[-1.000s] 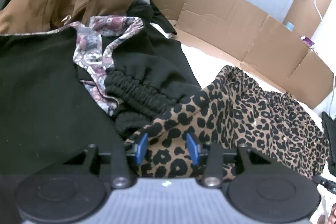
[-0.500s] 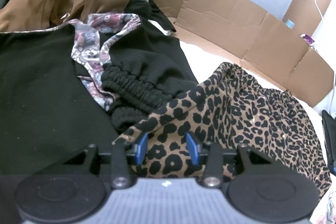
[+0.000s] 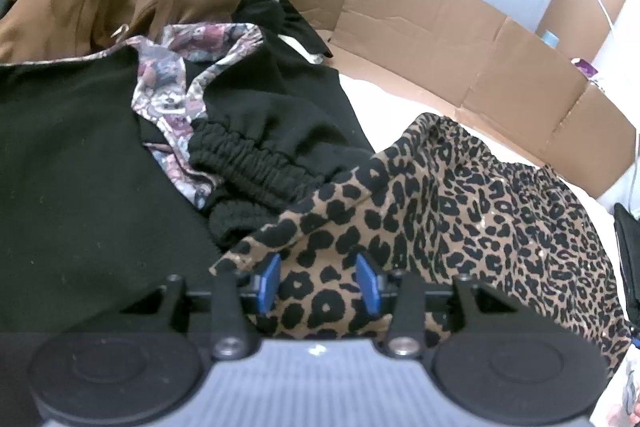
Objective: Fold clothes
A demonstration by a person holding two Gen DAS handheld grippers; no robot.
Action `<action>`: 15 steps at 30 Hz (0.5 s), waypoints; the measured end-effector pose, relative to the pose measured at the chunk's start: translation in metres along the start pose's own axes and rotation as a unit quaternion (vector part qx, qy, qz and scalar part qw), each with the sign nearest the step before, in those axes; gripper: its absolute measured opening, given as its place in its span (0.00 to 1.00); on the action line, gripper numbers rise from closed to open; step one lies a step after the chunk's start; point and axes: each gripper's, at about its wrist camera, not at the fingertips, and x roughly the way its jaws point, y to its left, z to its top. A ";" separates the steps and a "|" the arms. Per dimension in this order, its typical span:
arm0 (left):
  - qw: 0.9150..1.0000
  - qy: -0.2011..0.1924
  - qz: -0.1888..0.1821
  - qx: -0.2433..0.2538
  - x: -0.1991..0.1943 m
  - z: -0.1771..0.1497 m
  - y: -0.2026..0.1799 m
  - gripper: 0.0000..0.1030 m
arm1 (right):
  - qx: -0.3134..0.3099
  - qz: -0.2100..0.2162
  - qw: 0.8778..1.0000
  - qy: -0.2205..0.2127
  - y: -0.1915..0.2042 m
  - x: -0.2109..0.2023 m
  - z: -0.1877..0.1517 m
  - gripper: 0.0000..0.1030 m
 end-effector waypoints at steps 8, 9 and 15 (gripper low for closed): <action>1.000 0.004 0.000 -0.005 0.003 -0.002 0.004 0.45 | -0.019 0.026 0.999 0.028 0.018 0.007 -0.007 0.49; 1.000 0.005 0.000 -0.007 0.003 -0.002 0.005 0.45 | -0.023 0.031 0.999 0.029 0.020 0.007 -0.007 0.49; 1.000 0.007 0.000 -0.009 0.003 -0.003 0.007 0.45 | -0.028 0.052 0.997 0.039 0.027 0.010 -0.011 0.49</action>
